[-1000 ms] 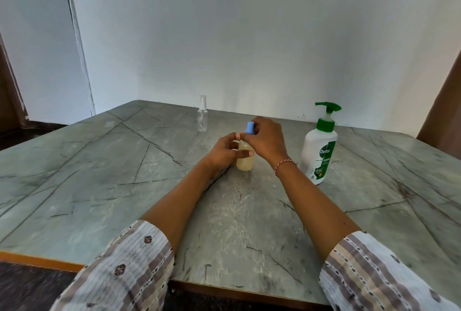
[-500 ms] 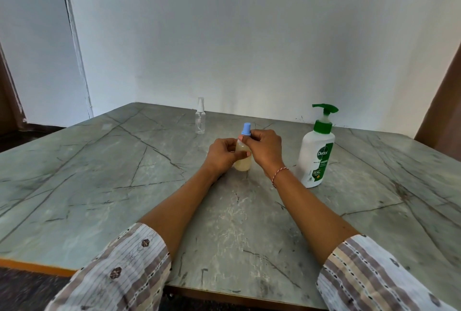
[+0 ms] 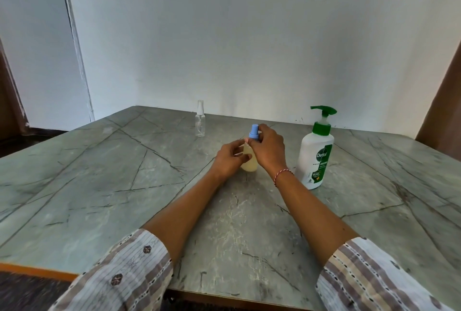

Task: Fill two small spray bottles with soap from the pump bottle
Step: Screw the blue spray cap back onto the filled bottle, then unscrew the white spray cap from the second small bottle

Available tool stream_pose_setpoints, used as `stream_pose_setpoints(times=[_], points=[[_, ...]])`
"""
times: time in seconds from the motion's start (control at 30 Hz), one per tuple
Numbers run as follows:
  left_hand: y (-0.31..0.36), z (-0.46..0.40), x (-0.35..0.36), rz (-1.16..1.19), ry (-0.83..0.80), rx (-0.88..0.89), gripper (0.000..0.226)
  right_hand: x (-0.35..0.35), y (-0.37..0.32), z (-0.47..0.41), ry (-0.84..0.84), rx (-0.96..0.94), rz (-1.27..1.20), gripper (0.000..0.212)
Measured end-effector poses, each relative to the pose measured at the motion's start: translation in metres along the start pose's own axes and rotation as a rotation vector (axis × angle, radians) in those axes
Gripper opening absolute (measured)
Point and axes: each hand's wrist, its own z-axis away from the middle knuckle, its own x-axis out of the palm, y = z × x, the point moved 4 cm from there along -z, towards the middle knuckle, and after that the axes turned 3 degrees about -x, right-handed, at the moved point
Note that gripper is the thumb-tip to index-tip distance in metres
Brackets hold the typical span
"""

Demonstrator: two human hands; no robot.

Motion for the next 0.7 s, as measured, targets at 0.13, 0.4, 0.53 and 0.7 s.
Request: stream_pose_setpoints(times=[0.13,0.4,0.53,0.7], points=[[0.005,0.003,-0.01,0.065,0.116,0.014,0.045,-0.006,-0.009,0.008,0.091,-0.08,-0.093,0.058],[0.009,0.008,-0.059,0.165,0.344,0.044,0.033,0.01,-0.072,0.031,0.116,-0.529,0.051,0.031],[-0.001,-0.008,-0.099,0.008,0.373,0.076,0.03,0.062,-0.085,0.014,-0.076,-0.375,-0.027,0.029],[-0.03,-0.057,-0.133,-0.191,0.326,-0.016,0.039,0.118,-0.076,-0.039,-0.152,-0.048,-0.167,0.031]])
